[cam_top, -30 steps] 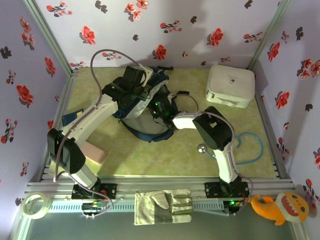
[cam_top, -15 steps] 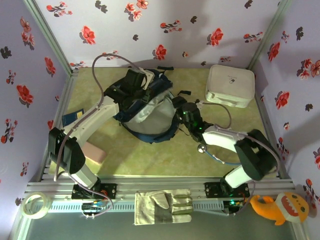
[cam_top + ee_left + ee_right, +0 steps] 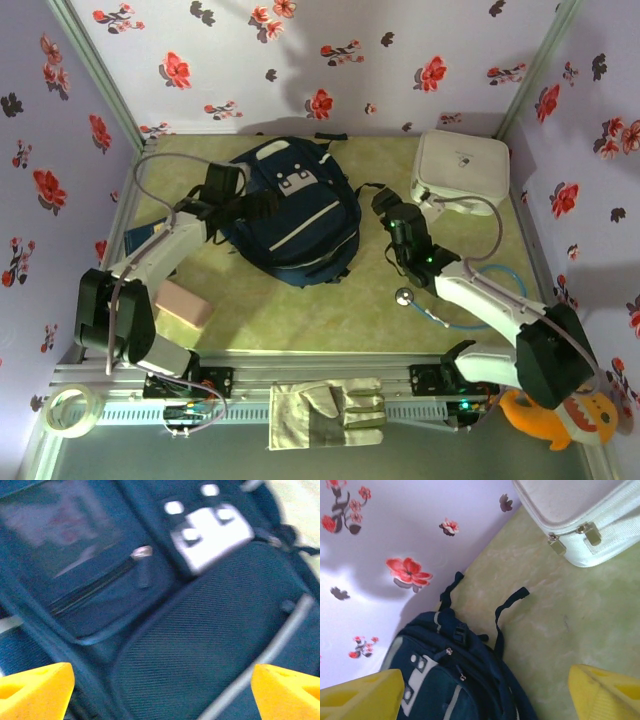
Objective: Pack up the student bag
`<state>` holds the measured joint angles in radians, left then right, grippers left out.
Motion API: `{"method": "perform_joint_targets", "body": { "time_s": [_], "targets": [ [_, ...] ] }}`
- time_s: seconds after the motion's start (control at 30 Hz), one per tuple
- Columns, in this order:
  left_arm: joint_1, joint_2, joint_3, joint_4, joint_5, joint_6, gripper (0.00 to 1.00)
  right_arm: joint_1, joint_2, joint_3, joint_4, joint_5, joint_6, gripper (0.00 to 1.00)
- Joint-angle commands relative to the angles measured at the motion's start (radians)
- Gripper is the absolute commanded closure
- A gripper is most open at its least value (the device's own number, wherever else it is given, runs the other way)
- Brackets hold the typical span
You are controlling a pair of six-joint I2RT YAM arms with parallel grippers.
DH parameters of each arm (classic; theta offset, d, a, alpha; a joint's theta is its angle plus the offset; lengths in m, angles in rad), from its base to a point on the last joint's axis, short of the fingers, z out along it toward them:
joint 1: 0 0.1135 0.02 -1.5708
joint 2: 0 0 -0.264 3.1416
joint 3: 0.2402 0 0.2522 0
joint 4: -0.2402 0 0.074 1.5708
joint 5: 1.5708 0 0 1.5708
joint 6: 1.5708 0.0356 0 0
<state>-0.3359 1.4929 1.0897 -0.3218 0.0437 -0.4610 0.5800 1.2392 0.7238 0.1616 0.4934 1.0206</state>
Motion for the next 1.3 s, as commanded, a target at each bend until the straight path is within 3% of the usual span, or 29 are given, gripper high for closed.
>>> {"method": "perform_joint_targets", "body": {
  "time_s": [0.0, 0.17, 0.4, 0.5, 0.73, 0.87, 1.0, 1.1, 1.27],
  "targets": [
    [0.056, 0.026, -0.042, 0.088, -0.016, -0.127, 0.08, -0.012, 0.063, 0.072, -0.058, -0.074, -0.124, 0.14],
    [0.100, 0.133, -0.020, 0.133, -0.012, -0.128, 0.08, -0.012, 0.168, 0.117, -0.040, -0.204, -0.134, 0.14],
    [0.099, 0.316, 0.118, 0.121, 0.068, -0.110, 0.11, -0.012, 0.210, 0.121, -0.030, -0.244, -0.110, 0.14],
    [0.070, 0.389, 0.205, 0.083, 0.146, -0.073, 0.11, -0.014, 0.200, 0.114, -0.036, -0.236, -0.108, 0.14],
    [-0.013, 0.481, 0.334, 0.026, 0.213, -0.041, 0.12, -0.030, 0.174, 0.097, -0.057, -0.217, -0.103, 0.14],
    [-0.007, 0.446, 0.348, -0.003, 0.199, -0.033, 0.12, -0.034, 0.155, 0.089, -0.071, -0.214, -0.105, 0.13],
    [0.037, 0.317, 0.269, 0.001, 0.084, -0.029, 0.07, -0.034, 0.135, 0.076, -0.076, -0.213, -0.107, 0.13],
    [0.100, 0.210, 0.171, 0.024, -0.013, -0.036, 0.01, -0.034, 0.129, 0.060, -0.047, -0.228, -0.115, 0.12],
    [0.245, 0.063, -0.016, 0.056, -0.118, -0.093, 0.00, -0.034, 0.146, 0.070, -0.034, -0.258, -0.136, 0.10]
  ]
}}
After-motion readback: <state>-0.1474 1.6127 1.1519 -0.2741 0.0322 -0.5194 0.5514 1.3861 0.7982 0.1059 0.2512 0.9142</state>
